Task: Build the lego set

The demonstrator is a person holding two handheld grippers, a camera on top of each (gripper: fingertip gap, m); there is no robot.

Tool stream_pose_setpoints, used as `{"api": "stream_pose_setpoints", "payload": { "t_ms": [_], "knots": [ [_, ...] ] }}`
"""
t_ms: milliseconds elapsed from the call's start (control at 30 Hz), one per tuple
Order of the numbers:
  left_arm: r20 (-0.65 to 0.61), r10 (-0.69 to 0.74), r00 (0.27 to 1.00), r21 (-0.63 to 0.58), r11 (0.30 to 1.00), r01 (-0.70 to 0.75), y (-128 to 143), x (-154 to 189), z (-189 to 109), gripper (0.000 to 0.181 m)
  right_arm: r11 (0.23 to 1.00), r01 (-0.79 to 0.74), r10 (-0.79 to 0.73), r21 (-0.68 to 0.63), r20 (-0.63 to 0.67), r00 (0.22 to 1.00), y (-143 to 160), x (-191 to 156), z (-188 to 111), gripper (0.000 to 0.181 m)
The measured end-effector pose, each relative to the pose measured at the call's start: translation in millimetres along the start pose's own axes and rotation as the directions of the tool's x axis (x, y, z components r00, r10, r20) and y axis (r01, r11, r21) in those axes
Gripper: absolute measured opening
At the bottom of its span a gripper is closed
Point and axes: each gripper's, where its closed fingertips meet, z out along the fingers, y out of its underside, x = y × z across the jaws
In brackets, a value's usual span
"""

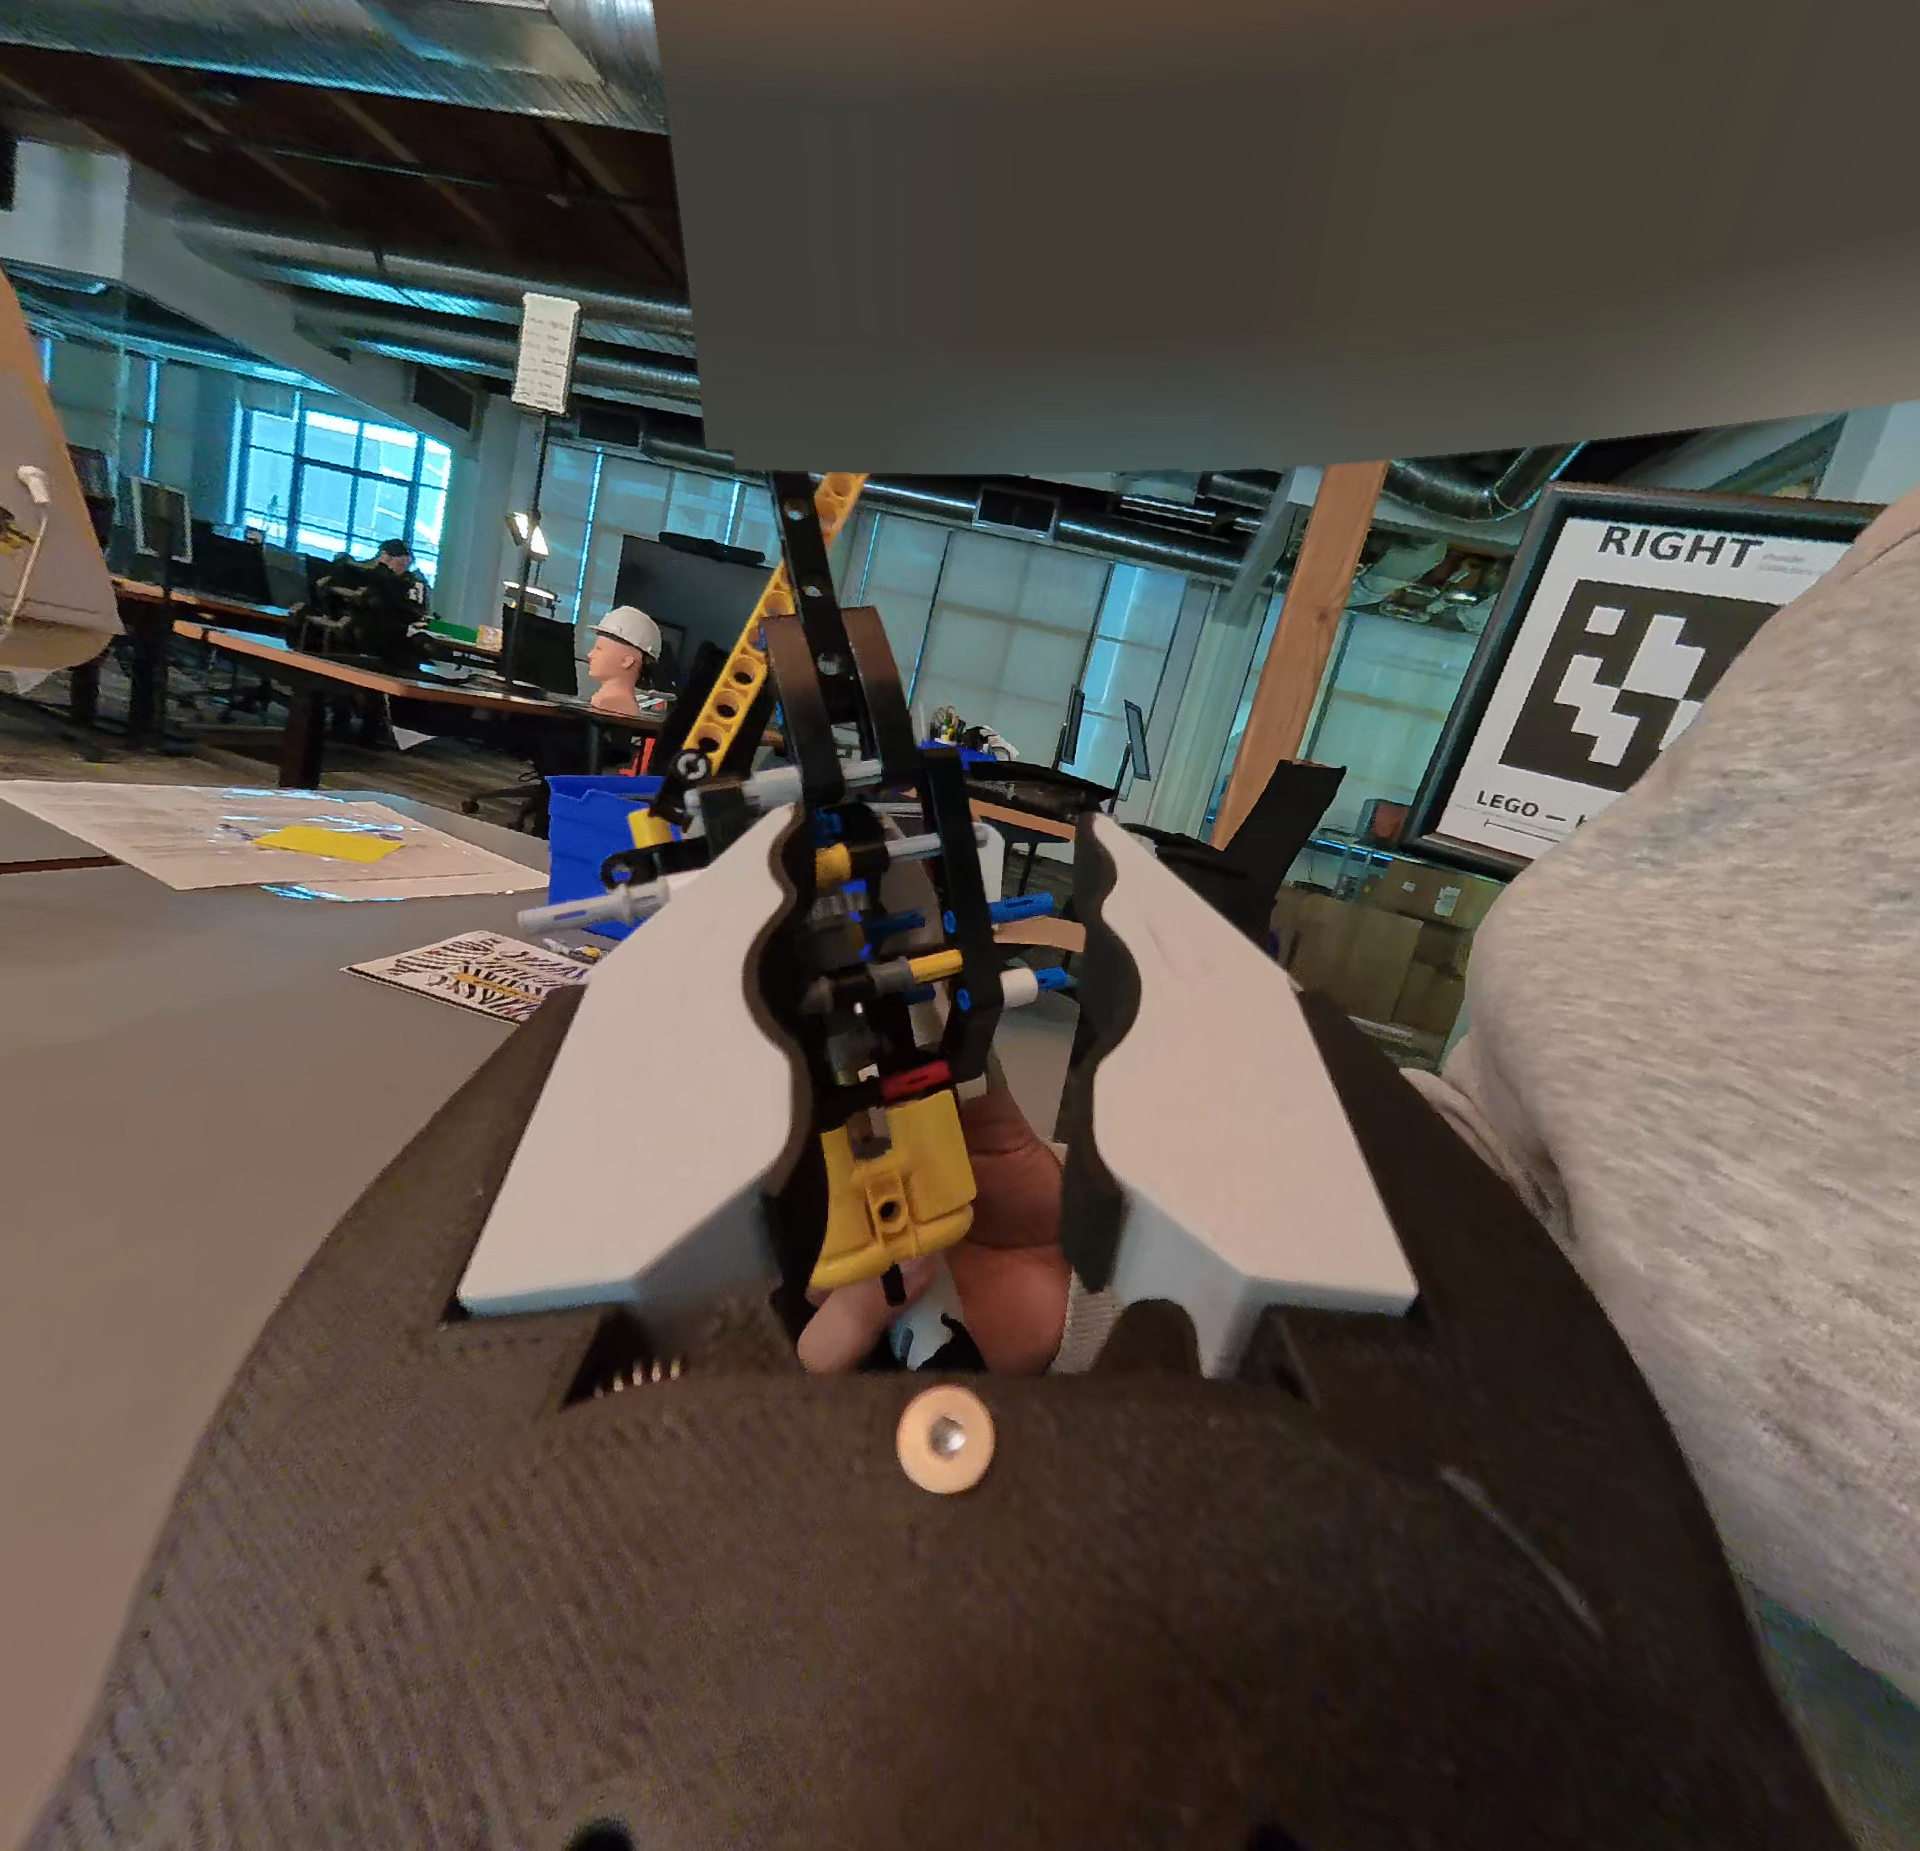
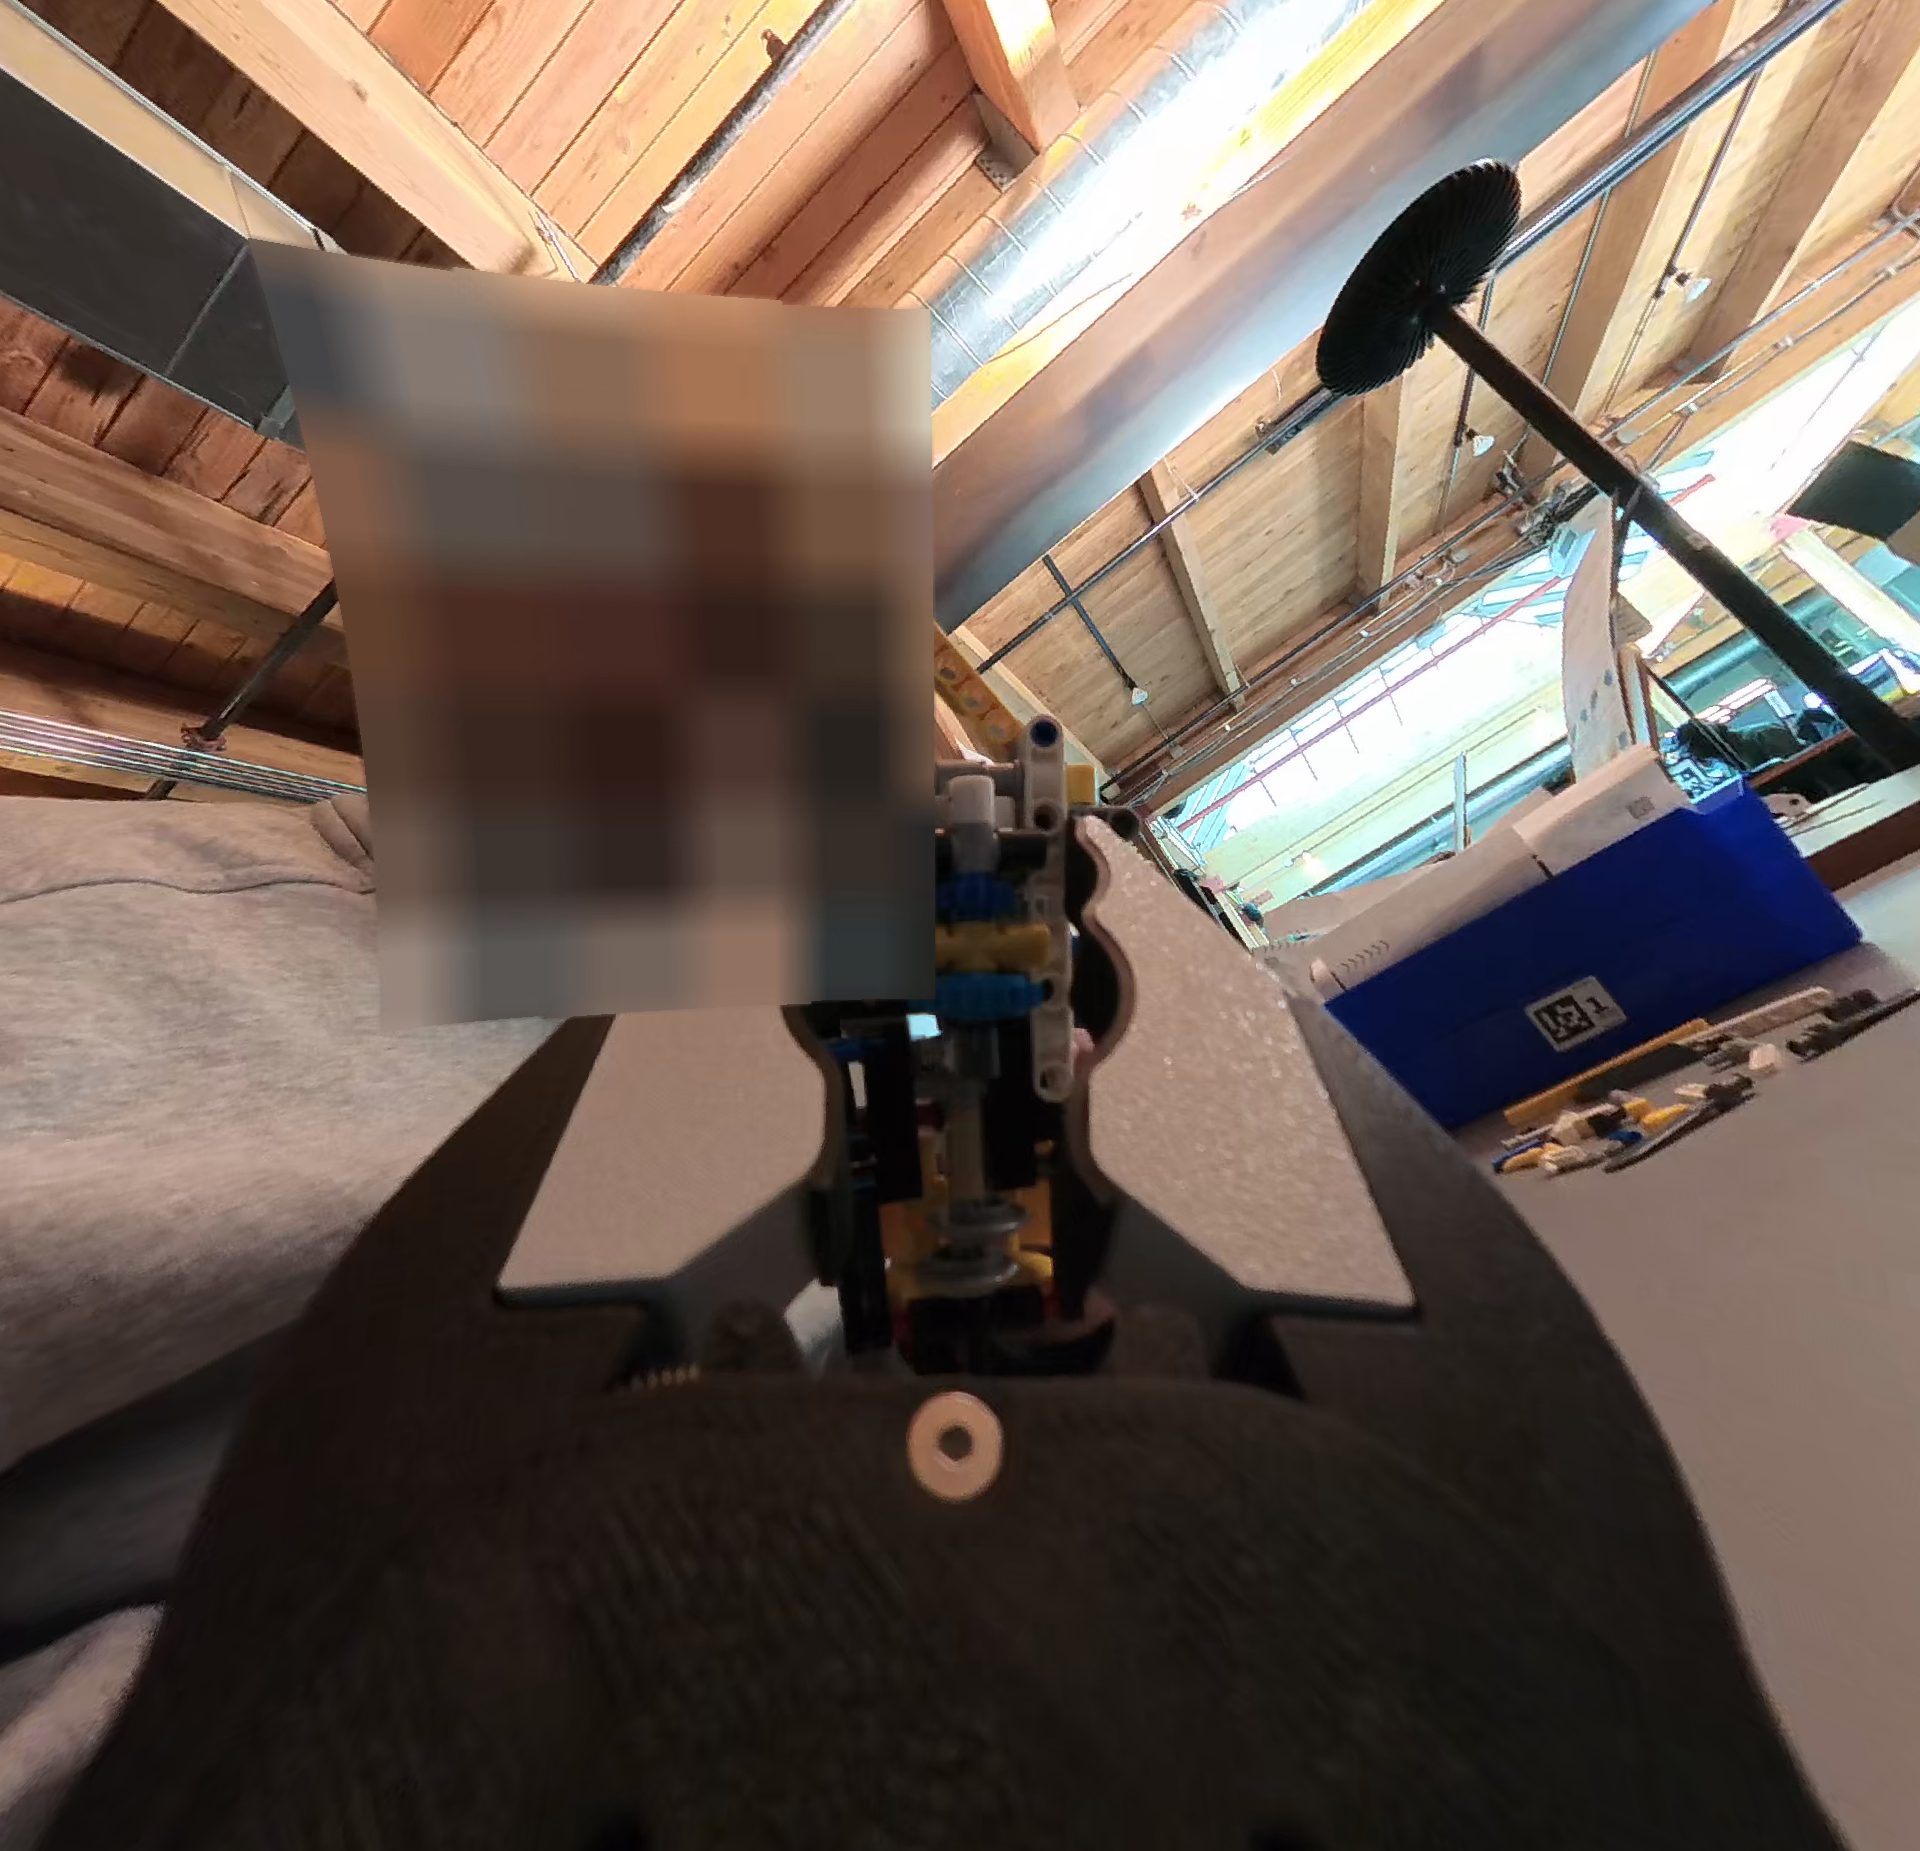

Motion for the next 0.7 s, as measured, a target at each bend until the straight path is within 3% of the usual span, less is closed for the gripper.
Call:
{"api": "stream_pose_setpoints", "payload": {
  "t_ms": [700],
  "knots": [
    [0.006,0.024,1.0,0.031,0.999,-0.025,-6.6,3.4,-1.2,0.047,0.997,-0.074,0.075,-0.016,0.043,0.996,2.4,-3.3,1.7,0.038]
  ]
}}
